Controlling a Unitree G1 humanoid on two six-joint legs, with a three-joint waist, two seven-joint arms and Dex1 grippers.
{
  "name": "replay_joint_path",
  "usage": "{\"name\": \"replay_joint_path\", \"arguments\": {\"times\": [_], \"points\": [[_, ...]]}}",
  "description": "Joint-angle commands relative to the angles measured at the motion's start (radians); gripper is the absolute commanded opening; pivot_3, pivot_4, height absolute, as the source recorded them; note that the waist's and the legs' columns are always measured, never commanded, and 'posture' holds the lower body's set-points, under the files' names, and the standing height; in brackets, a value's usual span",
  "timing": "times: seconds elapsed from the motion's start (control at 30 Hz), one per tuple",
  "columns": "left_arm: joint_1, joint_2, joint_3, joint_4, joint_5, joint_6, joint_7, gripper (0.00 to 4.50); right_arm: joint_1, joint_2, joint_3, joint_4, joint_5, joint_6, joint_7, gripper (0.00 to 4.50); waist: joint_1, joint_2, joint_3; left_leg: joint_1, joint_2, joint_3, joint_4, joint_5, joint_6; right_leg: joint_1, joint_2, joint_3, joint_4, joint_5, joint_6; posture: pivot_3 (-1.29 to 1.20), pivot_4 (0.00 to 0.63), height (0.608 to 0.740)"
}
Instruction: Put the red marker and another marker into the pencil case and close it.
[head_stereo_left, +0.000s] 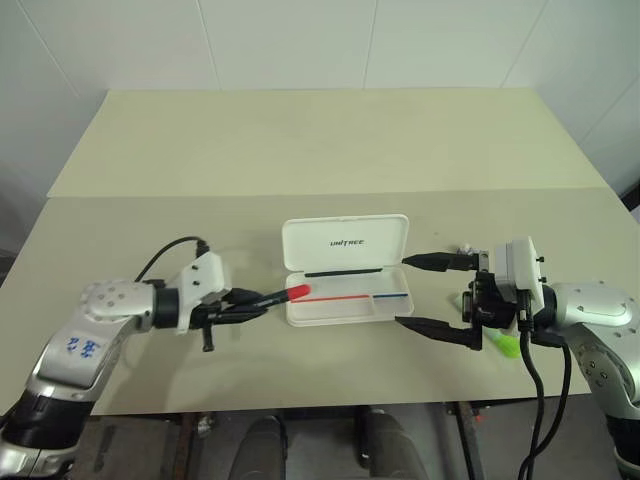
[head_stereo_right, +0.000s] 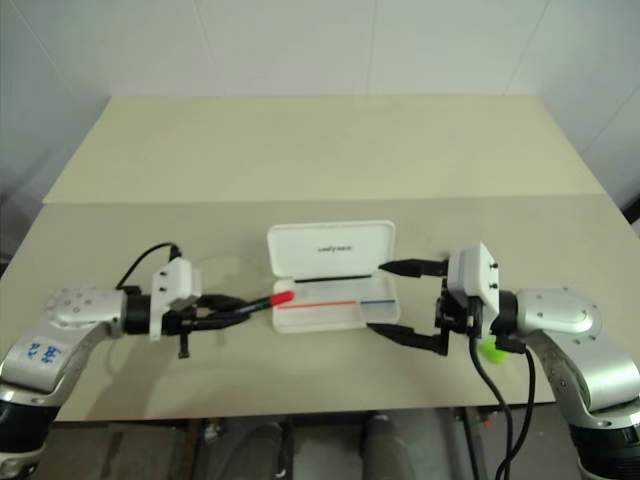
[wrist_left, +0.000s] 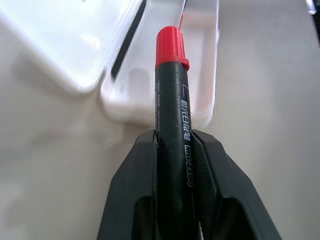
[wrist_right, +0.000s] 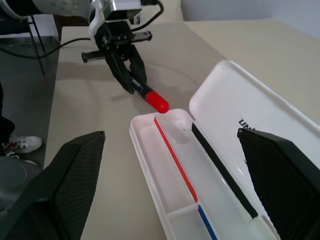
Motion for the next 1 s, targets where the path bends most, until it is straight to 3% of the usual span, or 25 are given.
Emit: {"name": "replay_joint_path", "arguments": {"times": [0.03, 0.63, 0.97, 1.0], "points": [[-0.072, -0.020, -0.060, -0.001, 0.034, 0.019, 0.007, 0.63, 0.026, -0.004, -0.050, -0.069, 0.012, -0.006, -0.039, 4.50, 0.000, 0.000, 0.000, 0.000, 0.000, 0.000, 0.000, 0.000, 0.000, 0.000, 0.000, 0.000, 0.000, 0.000, 0.000, 0.00, 0.150, 0.740], [-0.354, -0.251, -0.289, 0.277, 0.225, -0.058, 0.029, 0.63, 0.219, 0.021, -0.145, -0.278, 0.047, 0.028, -0.242, 4.50, 0.001, -0.002, 0.001, 0.000, 0.000, -0.001, 0.005, 0.000, 0.001, 0.001, 0.001, 0.001, 0.004, -0.001, 0.001, 0.00, 0.150, 0.740], [-0.367, -0.330, -0.303, 0.343, 0.297, -0.114, 0.059, 0.63, 0.220, 0.026, -0.134, -0.302, 0.054, 0.032, -0.287, 4.50, 0.000, -0.002, 0.001, 0.000, -0.001, -0.002, 0.006, 0.000, 0.001, 0.001, 0.001, 0.001, 0.004, -0.001, 0.001, 0.00, 0.150, 0.740], [-0.363, -0.332, -0.304, 0.342, 0.299, -0.111, 0.057, 0.98, 0.219, 0.027, -0.132, -0.302, 0.054, 0.032, -0.289, 4.50, 0.000, -0.002, 0.001, 0.000, -0.001, -0.002, 0.006, 0.001, 0.001, 0.001, 0.001, 0.001, 0.004, -0.001, 0.001, 0.00, 0.150, 0.740]]}}
